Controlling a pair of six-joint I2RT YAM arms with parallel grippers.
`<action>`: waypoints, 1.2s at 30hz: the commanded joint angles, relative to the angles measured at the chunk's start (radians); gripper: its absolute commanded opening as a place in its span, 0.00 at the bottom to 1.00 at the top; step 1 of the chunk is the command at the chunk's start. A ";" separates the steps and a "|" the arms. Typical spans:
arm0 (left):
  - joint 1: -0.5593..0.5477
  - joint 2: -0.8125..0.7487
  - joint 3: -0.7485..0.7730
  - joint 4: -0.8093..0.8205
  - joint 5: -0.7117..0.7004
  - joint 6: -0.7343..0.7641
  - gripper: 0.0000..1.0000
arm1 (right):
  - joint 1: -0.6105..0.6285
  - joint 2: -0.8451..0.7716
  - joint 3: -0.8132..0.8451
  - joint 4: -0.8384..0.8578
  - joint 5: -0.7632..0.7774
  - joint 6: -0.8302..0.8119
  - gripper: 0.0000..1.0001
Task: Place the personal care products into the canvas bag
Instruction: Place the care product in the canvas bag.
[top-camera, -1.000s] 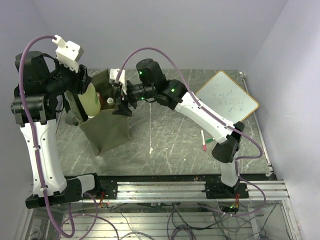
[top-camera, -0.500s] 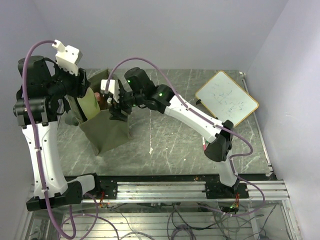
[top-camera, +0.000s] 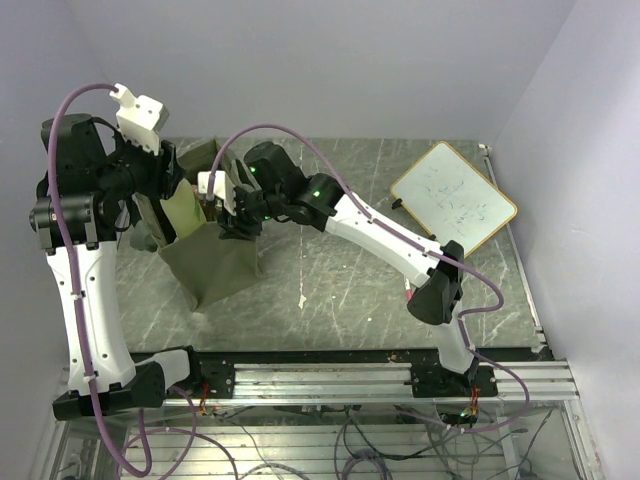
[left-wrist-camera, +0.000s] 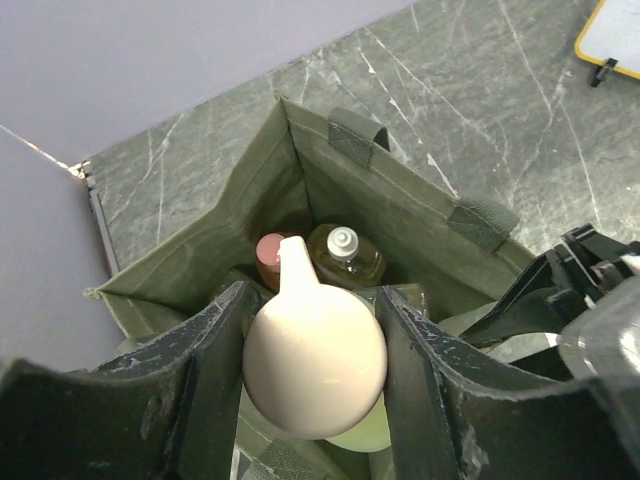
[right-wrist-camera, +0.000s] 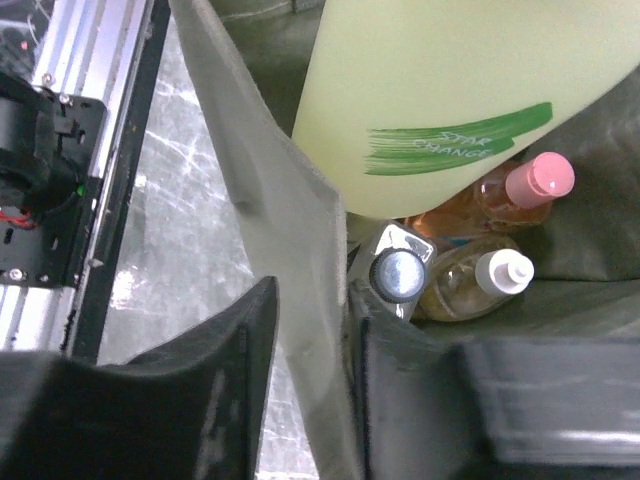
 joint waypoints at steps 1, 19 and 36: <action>0.010 -0.024 0.045 0.067 0.116 0.013 0.07 | 0.004 -0.034 -0.028 0.008 -0.031 -0.016 0.26; 0.011 0.015 0.077 -0.126 0.277 0.170 0.07 | 0.002 -0.054 -0.025 0.041 -0.043 0.013 0.00; 0.010 -0.005 -0.064 -0.145 0.334 0.201 0.07 | 0.002 -0.097 0.000 0.069 -0.076 0.032 0.00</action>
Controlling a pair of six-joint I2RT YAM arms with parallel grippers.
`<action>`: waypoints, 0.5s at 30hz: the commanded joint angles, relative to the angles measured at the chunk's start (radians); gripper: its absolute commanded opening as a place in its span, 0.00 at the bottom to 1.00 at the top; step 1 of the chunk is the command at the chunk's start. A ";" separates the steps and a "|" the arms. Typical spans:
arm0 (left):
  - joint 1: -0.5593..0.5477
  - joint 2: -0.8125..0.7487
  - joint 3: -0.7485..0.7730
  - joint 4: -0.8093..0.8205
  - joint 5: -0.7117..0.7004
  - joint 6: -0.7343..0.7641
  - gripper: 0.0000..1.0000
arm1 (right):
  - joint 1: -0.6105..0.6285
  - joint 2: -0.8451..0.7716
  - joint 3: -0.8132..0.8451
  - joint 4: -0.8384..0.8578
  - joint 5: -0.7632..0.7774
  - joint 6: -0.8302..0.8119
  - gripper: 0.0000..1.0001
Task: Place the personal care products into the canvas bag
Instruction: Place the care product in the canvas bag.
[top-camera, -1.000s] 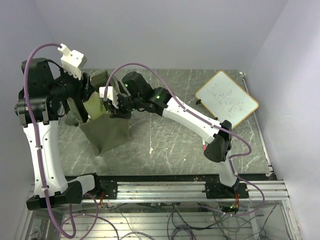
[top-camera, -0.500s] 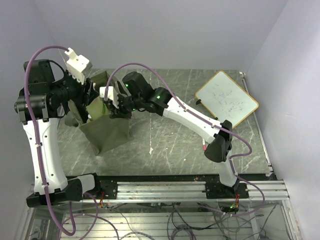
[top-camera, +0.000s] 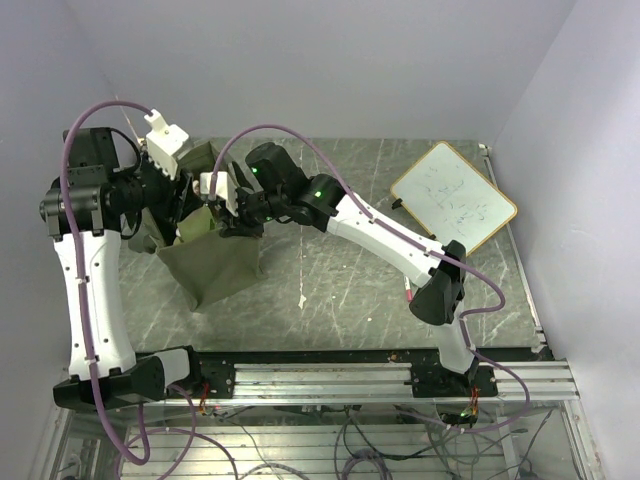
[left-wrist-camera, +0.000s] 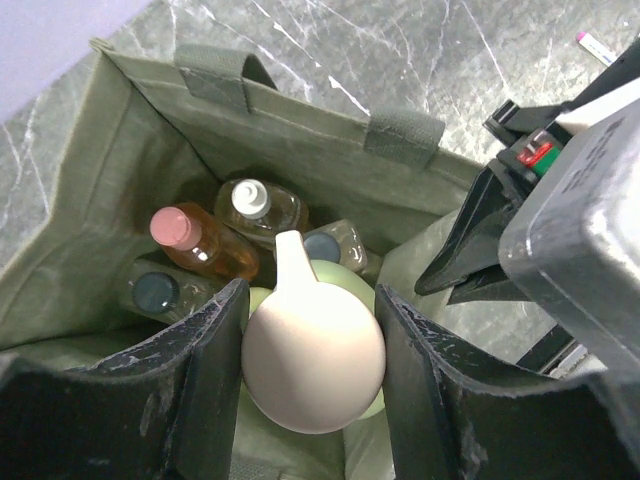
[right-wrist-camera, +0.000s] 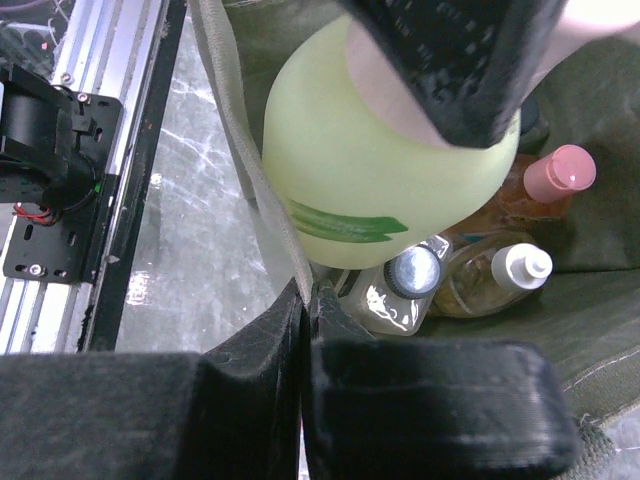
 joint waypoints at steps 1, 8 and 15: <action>0.007 -0.045 -0.031 0.059 0.116 -0.039 0.07 | 0.004 -0.082 0.035 0.063 -0.049 0.015 0.00; 0.006 -0.041 -0.069 0.020 0.089 0.009 0.07 | 0.004 -0.094 0.035 0.082 -0.057 0.021 0.00; 0.005 -0.017 -0.061 -0.028 0.088 0.047 0.07 | 0.003 -0.095 0.045 0.094 -0.065 0.034 0.00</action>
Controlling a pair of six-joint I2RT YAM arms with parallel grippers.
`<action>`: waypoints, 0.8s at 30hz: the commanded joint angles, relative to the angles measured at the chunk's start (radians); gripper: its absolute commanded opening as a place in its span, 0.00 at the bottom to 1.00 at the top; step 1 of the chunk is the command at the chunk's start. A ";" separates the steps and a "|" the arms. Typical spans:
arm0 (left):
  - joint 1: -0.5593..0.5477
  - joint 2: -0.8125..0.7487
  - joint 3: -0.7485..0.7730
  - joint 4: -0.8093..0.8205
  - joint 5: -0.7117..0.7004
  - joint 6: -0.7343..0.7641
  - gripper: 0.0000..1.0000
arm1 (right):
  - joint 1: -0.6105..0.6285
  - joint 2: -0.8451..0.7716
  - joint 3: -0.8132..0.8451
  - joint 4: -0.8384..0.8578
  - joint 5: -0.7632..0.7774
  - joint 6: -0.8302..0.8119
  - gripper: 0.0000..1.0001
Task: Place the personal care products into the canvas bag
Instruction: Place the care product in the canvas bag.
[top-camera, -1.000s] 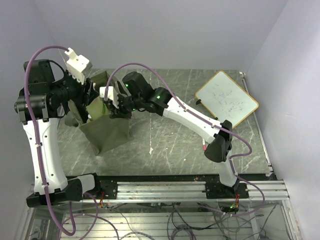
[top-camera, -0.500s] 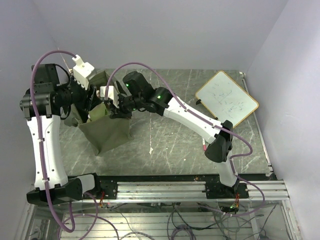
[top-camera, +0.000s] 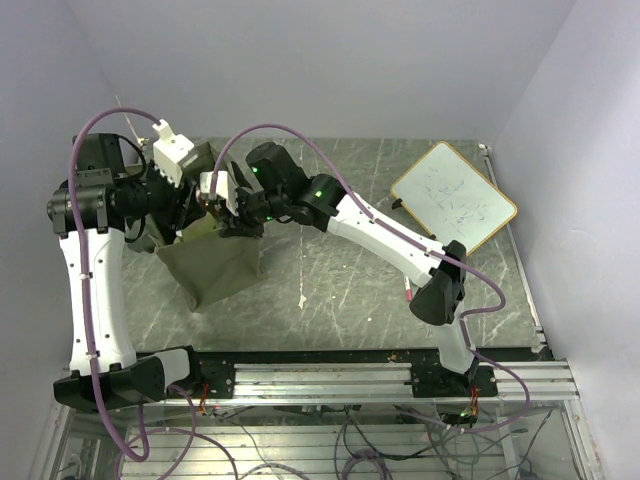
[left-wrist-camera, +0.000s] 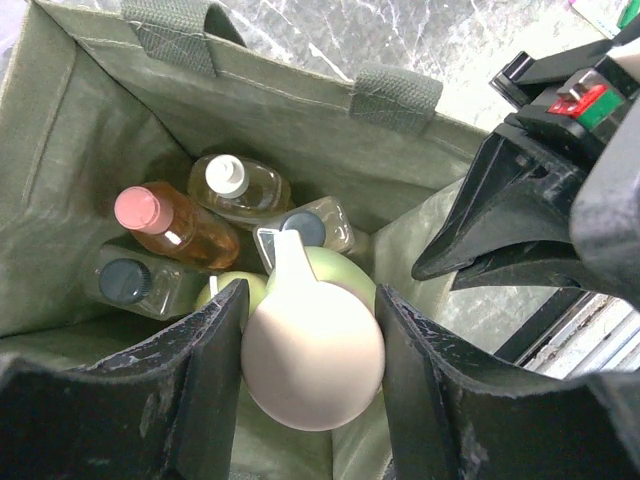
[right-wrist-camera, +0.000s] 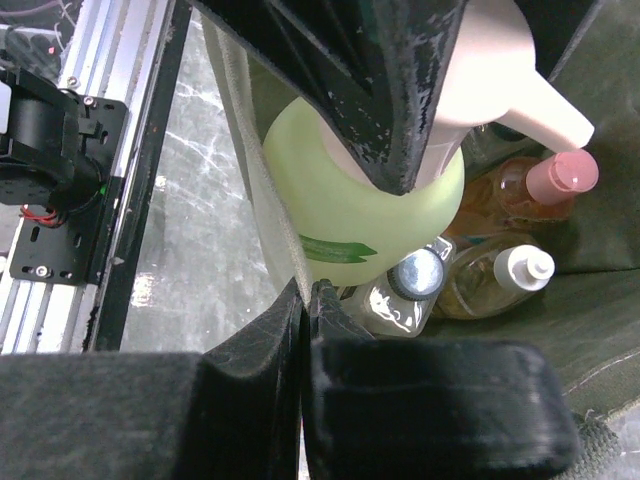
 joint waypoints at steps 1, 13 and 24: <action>0.004 0.000 0.030 -0.028 0.086 0.023 0.07 | 0.002 -0.093 0.046 0.095 -0.057 0.029 0.00; -0.012 0.043 0.022 -0.102 0.067 0.100 0.07 | 0.000 -0.093 0.051 0.109 -0.058 0.033 0.00; -0.063 0.043 -0.051 -0.036 0.055 0.056 0.07 | -0.001 -0.090 0.046 0.114 -0.055 0.023 0.00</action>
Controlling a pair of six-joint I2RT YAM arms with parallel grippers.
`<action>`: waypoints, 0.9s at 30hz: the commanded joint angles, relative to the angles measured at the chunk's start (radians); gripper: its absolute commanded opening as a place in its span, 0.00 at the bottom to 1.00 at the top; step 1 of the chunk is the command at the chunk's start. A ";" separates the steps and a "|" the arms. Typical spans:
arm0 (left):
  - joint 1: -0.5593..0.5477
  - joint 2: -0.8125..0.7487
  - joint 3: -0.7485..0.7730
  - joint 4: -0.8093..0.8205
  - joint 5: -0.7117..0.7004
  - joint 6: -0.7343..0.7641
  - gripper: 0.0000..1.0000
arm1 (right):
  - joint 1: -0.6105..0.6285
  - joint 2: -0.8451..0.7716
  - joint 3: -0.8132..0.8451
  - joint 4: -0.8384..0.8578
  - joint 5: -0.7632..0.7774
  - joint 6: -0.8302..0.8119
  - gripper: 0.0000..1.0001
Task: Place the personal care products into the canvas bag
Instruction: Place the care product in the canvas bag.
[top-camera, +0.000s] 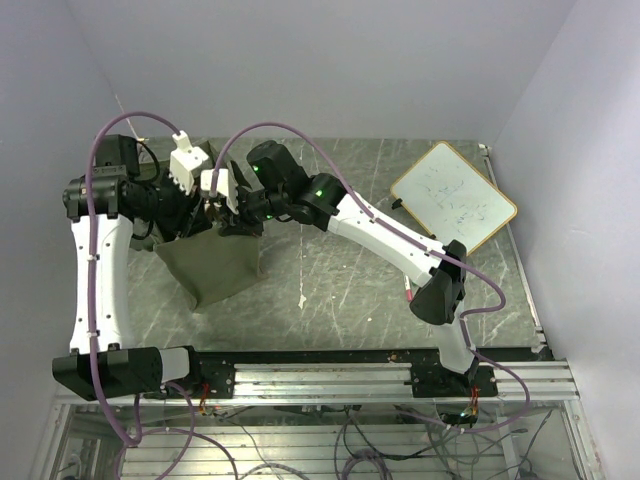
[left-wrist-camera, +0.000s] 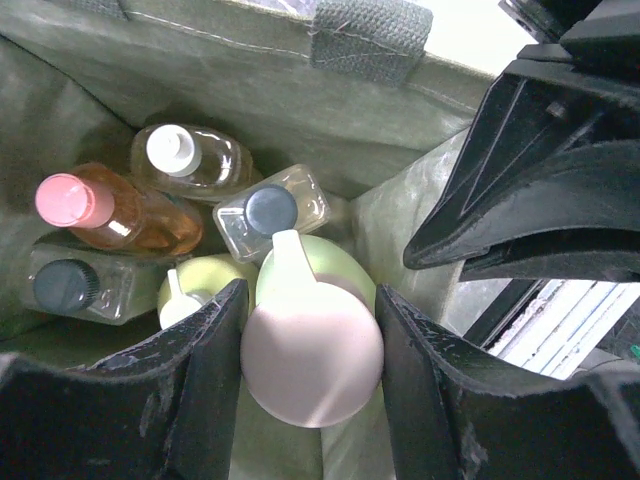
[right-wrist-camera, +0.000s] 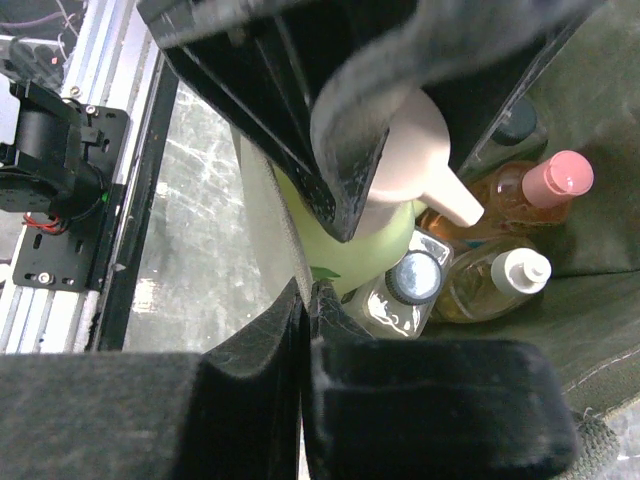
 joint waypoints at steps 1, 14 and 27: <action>-0.028 -0.017 -0.028 0.056 0.064 -0.054 0.07 | 0.004 -0.090 0.044 0.098 -0.049 0.005 0.00; -0.039 -0.033 -0.145 0.121 0.085 -0.055 0.07 | 0.002 -0.124 -0.041 0.118 -0.044 -0.018 0.00; -0.040 0.014 -0.193 0.041 0.092 0.127 0.07 | 0.002 -0.127 -0.047 0.118 -0.052 -0.027 0.00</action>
